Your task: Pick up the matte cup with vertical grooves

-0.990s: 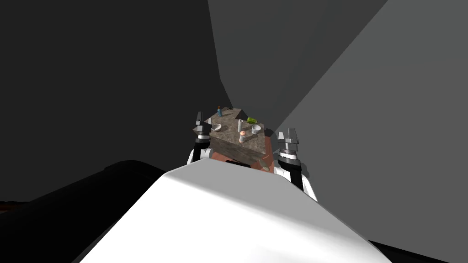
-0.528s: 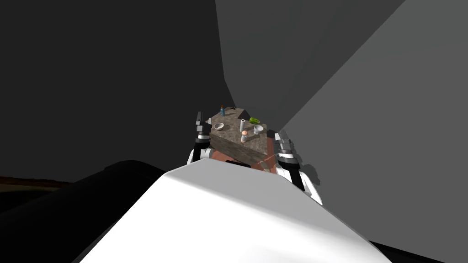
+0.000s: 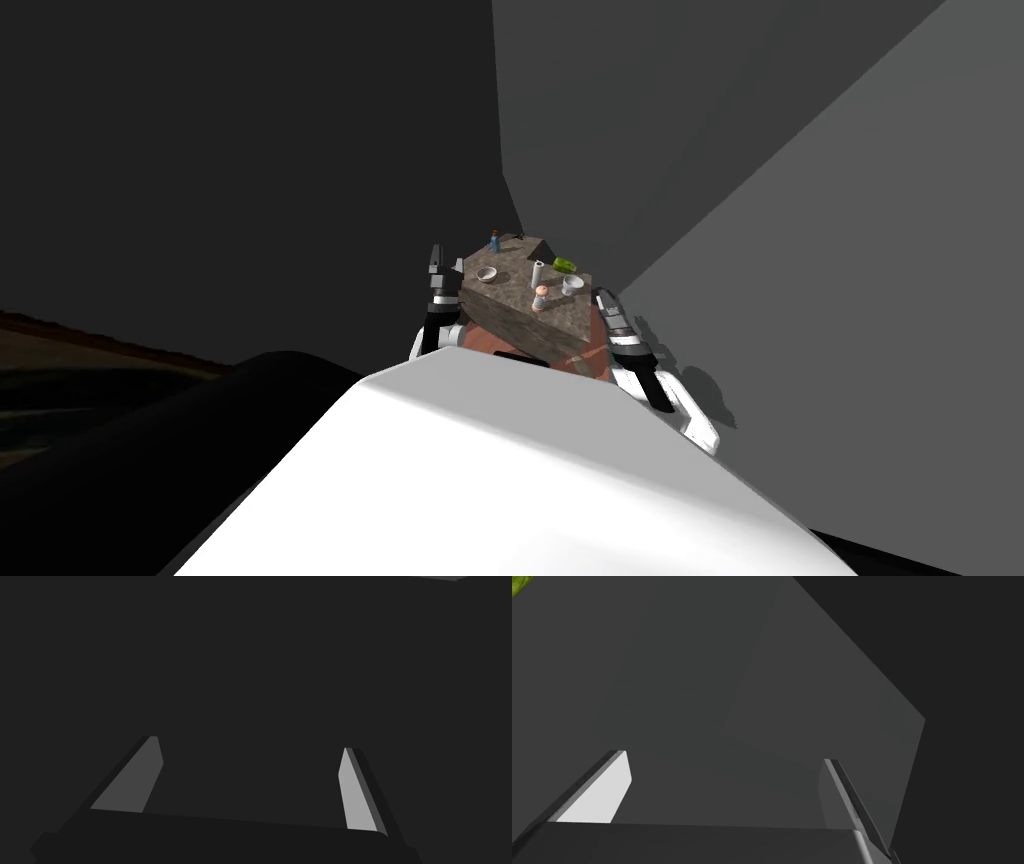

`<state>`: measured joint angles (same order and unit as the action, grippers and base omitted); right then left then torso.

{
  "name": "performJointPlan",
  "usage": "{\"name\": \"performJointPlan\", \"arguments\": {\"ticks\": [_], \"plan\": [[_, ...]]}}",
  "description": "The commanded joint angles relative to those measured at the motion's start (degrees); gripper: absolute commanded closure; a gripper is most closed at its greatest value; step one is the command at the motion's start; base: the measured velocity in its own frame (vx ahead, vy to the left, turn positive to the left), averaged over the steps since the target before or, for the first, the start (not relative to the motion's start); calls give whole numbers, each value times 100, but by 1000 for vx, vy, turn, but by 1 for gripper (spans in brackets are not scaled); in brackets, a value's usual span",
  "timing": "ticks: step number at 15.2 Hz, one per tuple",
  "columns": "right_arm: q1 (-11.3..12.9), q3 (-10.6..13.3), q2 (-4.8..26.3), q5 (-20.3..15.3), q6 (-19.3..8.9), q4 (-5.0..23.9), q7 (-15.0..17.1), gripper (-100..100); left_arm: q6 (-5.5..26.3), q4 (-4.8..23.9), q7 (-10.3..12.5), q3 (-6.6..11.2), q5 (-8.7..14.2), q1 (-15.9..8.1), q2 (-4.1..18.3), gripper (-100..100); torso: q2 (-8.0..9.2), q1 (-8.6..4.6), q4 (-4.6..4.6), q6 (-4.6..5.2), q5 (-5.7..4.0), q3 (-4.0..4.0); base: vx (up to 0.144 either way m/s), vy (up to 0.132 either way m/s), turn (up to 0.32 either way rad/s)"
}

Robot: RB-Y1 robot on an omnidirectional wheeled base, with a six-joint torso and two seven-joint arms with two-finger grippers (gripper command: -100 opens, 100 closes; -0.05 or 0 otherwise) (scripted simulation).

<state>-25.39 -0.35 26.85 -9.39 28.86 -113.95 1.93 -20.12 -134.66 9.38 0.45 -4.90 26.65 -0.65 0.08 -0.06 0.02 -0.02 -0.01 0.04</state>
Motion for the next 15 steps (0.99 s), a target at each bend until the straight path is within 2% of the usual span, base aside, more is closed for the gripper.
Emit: {"name": "performJointPlan", "arguments": {"ticks": [1, 2, 4, 5, 7, 8, 10, 11, 13, 14, 15], "plan": [[39, 14, 182, -39, -9, 59, -22, -100, 0, 0, 0, 0, 0, 0, 0, 0, 0, 0, 0, 0, 0, 0, -9, -1, 56], [117, 40, 383, -143, 34, 264, -74, -100, 0, 0, 0, 0, 0, 1, 0, 0, -3, 1, 0, 2, 0, -1, -18, 3, 124], [117, 40, 502, -143, 34, 264, -74, -100, 0, 0, 0, 0, 0, 0, 0, 0, -3, 4, -1, 0, 1, -2, -14, 9, 110], [195, 66, 714, -253, 80, 476, -126, -100, 0, 0, 0, 0, 0, 1, 0, 0, -5, 5, -1, 2, 1, -3, -24, 7, 181], [195, 66, 833, -253, 80, 476, -126, -100, 0, 0, 0, 0, 0, 0, 0, 0, -3, 6, -1, -1, 1, -2, -15, 7, 126], [271, 92, 1028, -369, 127, 696, -177, -100, 0, 0, 0, 0, 0, 1, 0, 0, -5, 5, -1, 2, 1, -3, -15, 8, 132], [271, 92, 1174, -369, 127, 696, -177, -100, 0, 0, 0, 0, 0, 0, 0, 0, -5, 5, -1, -1, 1, -3, -15, 5, 129], [344, 118, 1372, -489, 176, 921, -225, -100, 0, 0, 0, 0, 0, 1, 0, 0, -5, 4, -1, 2, 1, -3, -14, 1, 117], [344, 118, 1521, -489, 176, 921, -225, -100, 0, 0, 0, 0, 0, 0, 0, 0, -5, 5, -1, -1, 1, -3, -12, 12, 139], [413, 146, 1721, -615, 228, 1150, -271, -100, 0, 0, 0, 0, 0, 0, 0, 0, -6, 7, -1, 1, 1, -4, -10, 3, 101], [413, 146, 1843, -615, 228, 1150, -271, -100, 0, 0, 0, 0, 0, 0, 0, 0, -6, 4, -2, 1, 1, -4, -15, -2, 121]]}}
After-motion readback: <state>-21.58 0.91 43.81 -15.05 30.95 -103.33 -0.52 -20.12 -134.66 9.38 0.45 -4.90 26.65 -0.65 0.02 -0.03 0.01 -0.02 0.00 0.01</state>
